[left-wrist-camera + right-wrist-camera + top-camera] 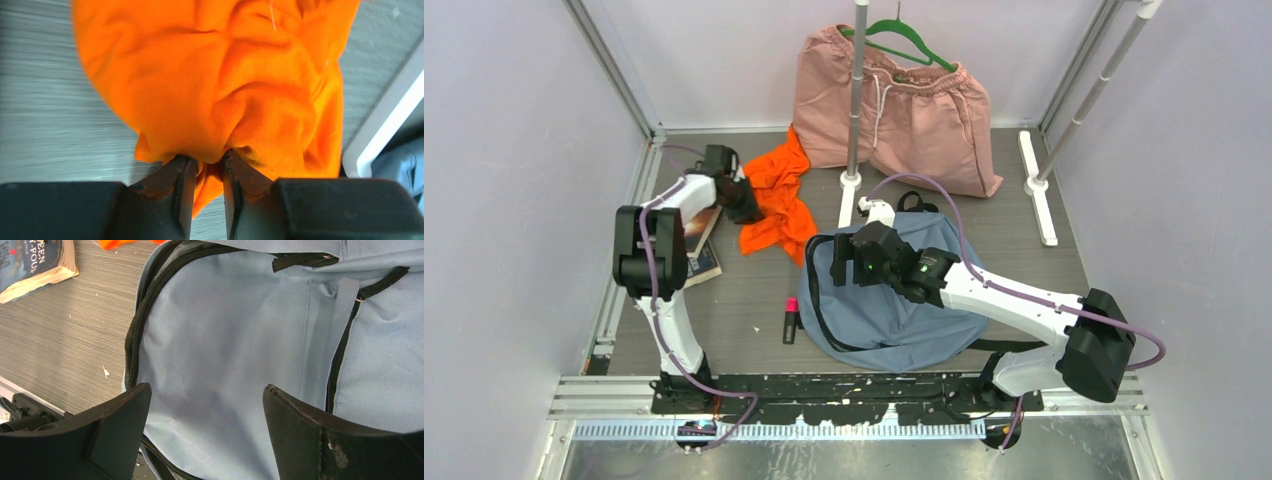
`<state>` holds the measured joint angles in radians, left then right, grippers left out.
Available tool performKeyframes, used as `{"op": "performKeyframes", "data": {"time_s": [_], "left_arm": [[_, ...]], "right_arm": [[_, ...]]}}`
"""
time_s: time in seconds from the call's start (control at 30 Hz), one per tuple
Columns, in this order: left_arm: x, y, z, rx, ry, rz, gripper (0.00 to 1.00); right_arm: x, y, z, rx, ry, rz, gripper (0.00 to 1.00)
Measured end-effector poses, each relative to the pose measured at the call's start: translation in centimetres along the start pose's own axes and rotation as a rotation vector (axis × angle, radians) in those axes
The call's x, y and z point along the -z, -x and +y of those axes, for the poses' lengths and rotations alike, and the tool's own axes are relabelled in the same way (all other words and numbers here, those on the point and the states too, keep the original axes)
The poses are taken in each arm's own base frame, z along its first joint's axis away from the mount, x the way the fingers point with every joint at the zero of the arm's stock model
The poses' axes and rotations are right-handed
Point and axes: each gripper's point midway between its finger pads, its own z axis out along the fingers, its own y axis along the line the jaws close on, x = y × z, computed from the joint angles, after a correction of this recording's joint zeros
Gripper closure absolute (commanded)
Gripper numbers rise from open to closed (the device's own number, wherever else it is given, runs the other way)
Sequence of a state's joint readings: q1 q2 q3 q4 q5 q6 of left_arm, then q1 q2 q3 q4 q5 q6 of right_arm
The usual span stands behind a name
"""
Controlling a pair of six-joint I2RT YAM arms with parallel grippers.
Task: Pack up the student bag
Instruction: Move the distractor to the center of the board, then pick up the book from the center of the board.
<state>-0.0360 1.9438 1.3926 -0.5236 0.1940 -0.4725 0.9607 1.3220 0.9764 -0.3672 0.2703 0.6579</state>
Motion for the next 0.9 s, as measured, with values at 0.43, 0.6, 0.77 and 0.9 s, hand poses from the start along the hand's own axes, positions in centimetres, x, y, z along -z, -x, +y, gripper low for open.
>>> {"op": "performKeyframes", "data": {"time_s": [0.43, 0.6, 0.77, 0.9], "left_arm": [[1.6, 0.4, -6.4, -0.057, -0.166, 0.031, 0.29], [6.2, 3.9, -4.0, -0.071, -0.058, -0.096, 0.3], [9.6, 7.9, 5.7, 0.108, 0.132, -0.186, 0.34], [10.2, 7.0, 12.0, 0.129, 0.321, -0.18, 0.31]], "right_arm": [[0.0, -0.5, 0.3, -0.007, 0.018, 0.018, 0.14], [0.0, -0.4, 0.5, -0.007, 0.027, 0.017, 0.13], [-0.3, 0.9, 1.7, 0.006, 0.055, -0.002, 0.12], [-0.4, 1.7, 2.7, 0.011, 0.086, -0.023, 0.12]]}}
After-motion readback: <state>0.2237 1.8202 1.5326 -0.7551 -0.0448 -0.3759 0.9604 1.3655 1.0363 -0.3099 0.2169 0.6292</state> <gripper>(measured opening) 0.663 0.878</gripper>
